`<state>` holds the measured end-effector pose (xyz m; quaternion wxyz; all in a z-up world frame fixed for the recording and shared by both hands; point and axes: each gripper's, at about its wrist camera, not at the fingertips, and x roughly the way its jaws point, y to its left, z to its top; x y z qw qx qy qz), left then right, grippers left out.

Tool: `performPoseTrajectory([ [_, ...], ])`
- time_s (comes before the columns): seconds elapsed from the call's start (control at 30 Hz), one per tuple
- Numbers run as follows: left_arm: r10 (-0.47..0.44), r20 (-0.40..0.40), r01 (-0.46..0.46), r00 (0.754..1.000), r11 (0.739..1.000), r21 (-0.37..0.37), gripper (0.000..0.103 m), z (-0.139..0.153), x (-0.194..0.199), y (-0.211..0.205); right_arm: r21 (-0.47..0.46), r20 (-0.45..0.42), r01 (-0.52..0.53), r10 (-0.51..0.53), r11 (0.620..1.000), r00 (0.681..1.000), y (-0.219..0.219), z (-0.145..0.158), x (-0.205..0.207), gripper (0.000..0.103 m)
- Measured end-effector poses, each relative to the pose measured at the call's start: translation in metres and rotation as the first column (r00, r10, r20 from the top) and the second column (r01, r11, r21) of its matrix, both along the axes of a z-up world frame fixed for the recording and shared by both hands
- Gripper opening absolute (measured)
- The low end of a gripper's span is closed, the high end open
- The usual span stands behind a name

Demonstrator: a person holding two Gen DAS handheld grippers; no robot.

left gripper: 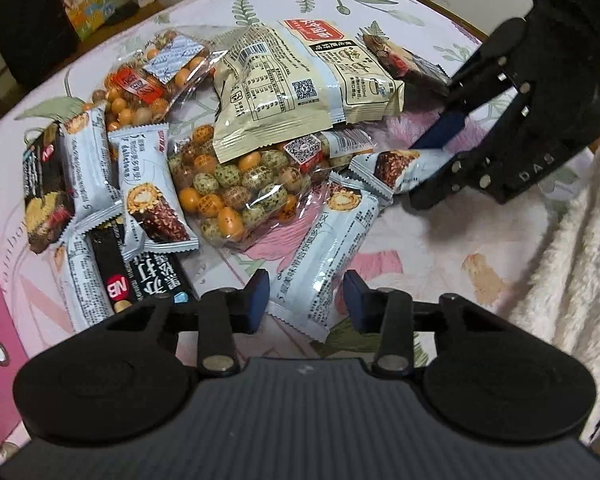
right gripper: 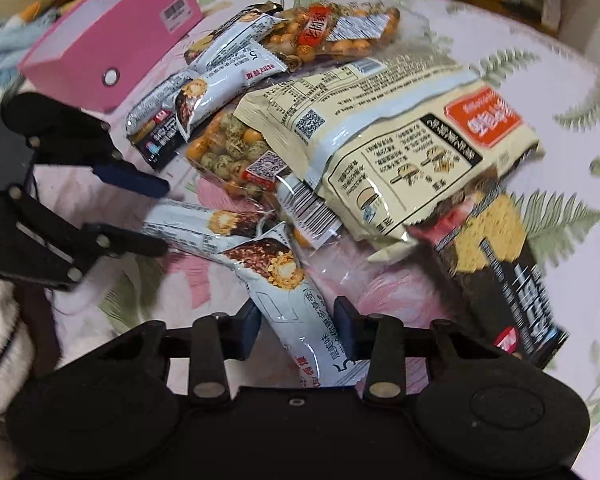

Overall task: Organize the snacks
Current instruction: 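Grasp a white snack bar with the left tool while the right tool grasps another white bar, then carry both white bars into the pink box and open both tools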

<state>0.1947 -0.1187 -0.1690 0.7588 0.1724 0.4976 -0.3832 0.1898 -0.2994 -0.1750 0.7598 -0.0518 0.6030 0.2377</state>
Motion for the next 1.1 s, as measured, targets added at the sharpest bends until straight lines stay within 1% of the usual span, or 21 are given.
performPoseTrajectory([
  [0.13,0.007,-0.011,-0.007,1.000,1.000,0.009,0.044,-0.008,0.004,-0.008,-0.018,0.001,-0.021,0.021,1.000,1.000,0.005,-0.004,-0.001,0.046],
  [0.2,0.008,0.006,-0.008,1.000,1.000,0.011,0.044,-0.010,0.004,-0.012,-0.030,0.012,-0.034,0.035,0.999,0.999,0.009,-0.005,-0.003,0.046],
  [0.23,0.006,0.016,-0.006,1.000,1.000,0.009,0.044,-0.011,0.004,-0.013,-0.034,0.017,-0.036,0.036,0.999,0.999,0.010,-0.004,-0.004,0.044],
  [0.33,0.001,0.051,-0.002,0.999,1.000,0.020,0.040,-0.011,-0.001,-0.017,-0.020,0.021,-0.032,0.032,0.999,0.999,0.006,0.000,-0.006,0.040],
  [0.4,0.005,0.048,-0.006,0.999,0.999,0.033,0.038,-0.008,-0.005,-0.018,-0.002,0.014,-0.029,0.029,1.000,0.999,0.004,0.003,-0.008,0.038],
  [0.57,0.073,0.005,-0.073,0.997,0.995,0.074,0.038,0.001,-0.012,-0.010,0.012,-0.022,0.017,-0.016,1.000,1.000,0.008,0.008,-0.010,0.038],
  [0.67,0.125,-0.024,-0.123,0.992,0.989,0.088,0.037,0.007,-0.017,0.000,0.025,-0.036,0.050,-0.049,0.998,0.998,0.011,0.011,-0.012,0.038],
  [0.73,0.163,-0.050,-0.158,0.985,0.984,0.086,0.037,0.011,-0.020,0.007,0.020,-0.039,0.066,-0.066,0.998,0.997,0.014,0.014,-0.016,0.038],
  [0.83,0.212,-0.066,-0.204,0.975,0.973,0.107,0.037,0.015,-0.029,0.019,0.027,-0.043,0.085,-0.083,0.996,0.996,0.019,0.019,-0.022,0.038],
  [0.93,0.258,-0.104,-0.247,0.960,0.963,0.108,0.037,0.018,-0.035,0.035,0.020,-0.042,0.091,-0.091,0.996,0.995,0.030,0.024,-0.028,0.038],
  [1.1,0.317,-0.112,-0.305,0.942,0.946,0.114,0.037,0.031,-0.048,0.062,0.028,-0.053,0.080,-0.078,0.996,0.996,0.048,0.037,-0.038,0.038],
])
